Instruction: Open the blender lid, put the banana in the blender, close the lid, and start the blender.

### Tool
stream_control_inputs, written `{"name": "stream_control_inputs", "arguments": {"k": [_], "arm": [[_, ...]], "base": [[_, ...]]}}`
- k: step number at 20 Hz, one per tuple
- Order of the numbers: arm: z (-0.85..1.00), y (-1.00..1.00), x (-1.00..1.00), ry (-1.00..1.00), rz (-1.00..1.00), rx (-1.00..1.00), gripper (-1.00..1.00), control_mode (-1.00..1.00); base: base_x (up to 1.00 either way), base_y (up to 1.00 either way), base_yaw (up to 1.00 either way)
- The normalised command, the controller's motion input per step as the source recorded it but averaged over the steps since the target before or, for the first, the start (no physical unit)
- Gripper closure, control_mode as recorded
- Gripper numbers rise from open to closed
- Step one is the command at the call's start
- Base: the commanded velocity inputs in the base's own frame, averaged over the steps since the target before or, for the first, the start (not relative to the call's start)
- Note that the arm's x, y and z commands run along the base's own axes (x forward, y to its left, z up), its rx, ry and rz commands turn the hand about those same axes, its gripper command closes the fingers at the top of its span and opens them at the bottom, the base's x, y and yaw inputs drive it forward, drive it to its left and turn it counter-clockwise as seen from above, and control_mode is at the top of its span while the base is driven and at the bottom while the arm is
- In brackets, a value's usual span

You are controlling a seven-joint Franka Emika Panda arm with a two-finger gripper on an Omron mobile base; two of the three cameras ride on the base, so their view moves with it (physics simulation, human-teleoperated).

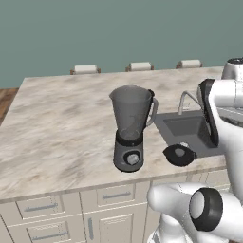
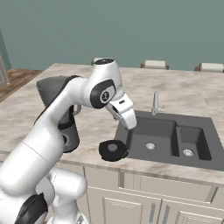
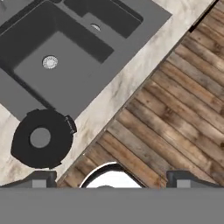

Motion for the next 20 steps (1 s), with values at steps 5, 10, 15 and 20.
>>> {"name": "stream_control_inputs", "arguments": {"k": [5, 10, 15, 20], "arm": [[-0.82, -0.35, 0.00, 0.04, 0.32, -0.13, -1.00, -1.00], [-0.45, -0.03, 0.00, 0.07, 0.51, -0.07, -1.00, -1.00], [-0.02, 0.18, 0.06, 0.15, 0.45, 0.01, -1.00, -1.00], [-0.08, 0.41, 0.56, 0.26, 0.26, 0.04, -1.00, -1.00]], "base": [[0.00, 0.00, 0.00], [0.00, 0.00, 0.00], [0.00, 0.00, 0.00], [0.00, 0.00, 0.00]]}}
